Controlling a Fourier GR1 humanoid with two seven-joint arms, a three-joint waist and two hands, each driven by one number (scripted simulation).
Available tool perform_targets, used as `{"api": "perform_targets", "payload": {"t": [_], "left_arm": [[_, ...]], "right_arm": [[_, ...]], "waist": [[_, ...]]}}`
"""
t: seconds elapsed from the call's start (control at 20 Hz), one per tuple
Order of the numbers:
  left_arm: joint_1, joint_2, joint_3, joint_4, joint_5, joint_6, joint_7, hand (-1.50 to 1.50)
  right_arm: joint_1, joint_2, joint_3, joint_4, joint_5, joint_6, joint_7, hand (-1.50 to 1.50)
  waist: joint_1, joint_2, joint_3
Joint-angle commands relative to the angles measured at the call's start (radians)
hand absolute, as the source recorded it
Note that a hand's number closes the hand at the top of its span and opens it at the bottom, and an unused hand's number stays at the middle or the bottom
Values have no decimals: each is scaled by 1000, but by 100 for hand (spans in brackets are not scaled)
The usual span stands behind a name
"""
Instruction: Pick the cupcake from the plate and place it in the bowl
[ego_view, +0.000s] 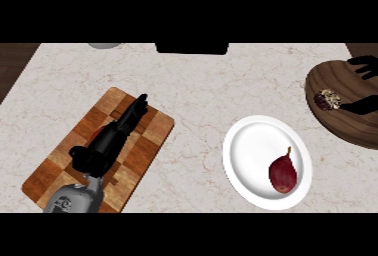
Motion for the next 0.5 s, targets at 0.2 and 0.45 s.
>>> {"api": "perform_targets", "payload": {"t": [0.2,0.45], "left_arm": [[8,0,5,7,2,-18,-20,0],[-8,24,40,13,18,-33,-18,0]], "right_arm": [[-70,-16,-158,125,-125,-101,-122,-150],[-74,-113,-295,182,-245,-65,-118,-150]], "waist": [[-6,-1,0],[-11,0,0]]}}
